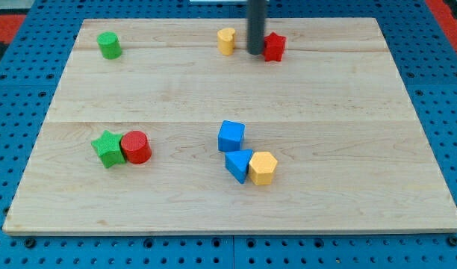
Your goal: Locate the arm diagonal bottom right to the yellow heart
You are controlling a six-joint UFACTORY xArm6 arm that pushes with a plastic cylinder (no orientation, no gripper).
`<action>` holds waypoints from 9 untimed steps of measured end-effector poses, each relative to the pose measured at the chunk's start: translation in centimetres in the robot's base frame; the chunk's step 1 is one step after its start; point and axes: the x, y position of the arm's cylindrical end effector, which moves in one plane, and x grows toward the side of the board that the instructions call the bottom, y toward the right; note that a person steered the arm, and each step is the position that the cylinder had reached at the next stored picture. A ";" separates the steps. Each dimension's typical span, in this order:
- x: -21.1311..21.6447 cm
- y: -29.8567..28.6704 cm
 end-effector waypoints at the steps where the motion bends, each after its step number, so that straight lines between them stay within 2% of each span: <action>1: 0.0 2.7; 3: -2.2 7.2; 5: -2.2 -0.1; 9: -2.2 -2.3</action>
